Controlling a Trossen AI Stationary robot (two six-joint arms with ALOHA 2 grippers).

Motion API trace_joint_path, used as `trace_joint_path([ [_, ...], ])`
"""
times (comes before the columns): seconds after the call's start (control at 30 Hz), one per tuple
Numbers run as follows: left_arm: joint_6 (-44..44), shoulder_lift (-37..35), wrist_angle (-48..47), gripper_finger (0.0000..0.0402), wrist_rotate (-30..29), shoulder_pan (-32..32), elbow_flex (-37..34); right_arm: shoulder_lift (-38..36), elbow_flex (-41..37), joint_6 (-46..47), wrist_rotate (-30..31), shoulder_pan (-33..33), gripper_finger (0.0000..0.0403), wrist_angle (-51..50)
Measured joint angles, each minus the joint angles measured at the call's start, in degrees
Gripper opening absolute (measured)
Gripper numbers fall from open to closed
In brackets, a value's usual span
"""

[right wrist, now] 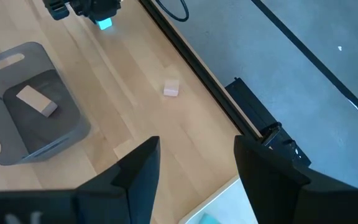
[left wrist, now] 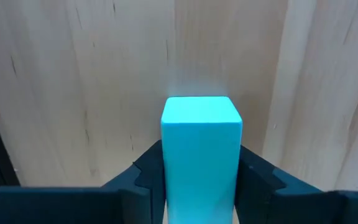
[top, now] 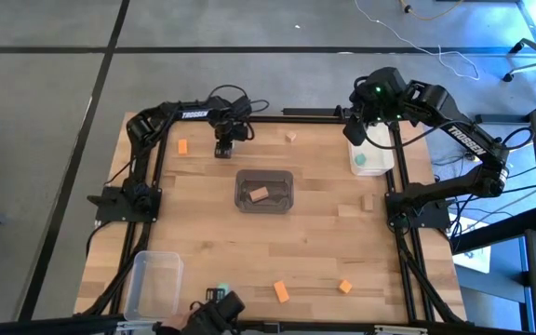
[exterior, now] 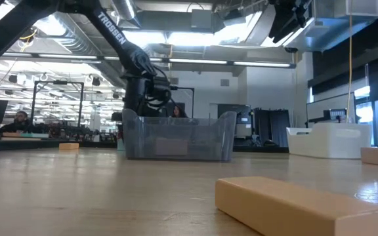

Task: Sort & place blocks by color
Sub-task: Put the top blue block into the white bin

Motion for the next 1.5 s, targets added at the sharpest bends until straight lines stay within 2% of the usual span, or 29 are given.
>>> trace_joint_path([
  [0.27, -7.40, 0.13, -2.85, 0.0122, 1.21, -0.63, 2.26, 0.00, 0.00, 0.00, 0.00, -0.01, 0.0206, 0.00],
  [0.5, -10.10, 0.13, -10.47, 0.0122, 1.54, -1.00, 11.42, 0.00, 0.00, -0.97, -0.02, -0.01, 0.0206, -0.02],
  [0.67, -11.68, 0.13, -17.68, 0.0122, 8.87, -1.52, 21.55, 0.02, 0.00, -8.93, -0.47, -0.01, 0.0206, -0.46],
  [0.9, -11.84, 0.13, -23.29, 0.0122, 14.17, -4.33, 37.68, 0.02, 0.00, -25.44, -7.48, 0.01, 0.0206, -0.14],
  [1.1, -13.15, 0.11, -26.82, 0.0122, 26.90, -6.76, 49.64, 0.02, 0.01, -37.74, -12.94, 0.02, 0.0206, 1.82],
  [1.27, -14.53, 0.09, -27.61, 0.0122, 32.27, -9.44, 55.07, 0.04, -0.52, -45.68, -19.84, 0.48, 0.0206, 8.03],
  [1.43, -16.28, 0.02, -27.49, 0.0122, 37.51, -12.08, 55.61, 0.07, -3.43, -50.78, -20.48, 3.23, 0.0206, 13.62],
  [1.5, -16.37, 0.02, -27.70, 0.0122, 37.80, -13.08, 55.60, 0.07, -5.06, -52.29, -20.48, 4.76, 0.0206, 15.52],
])
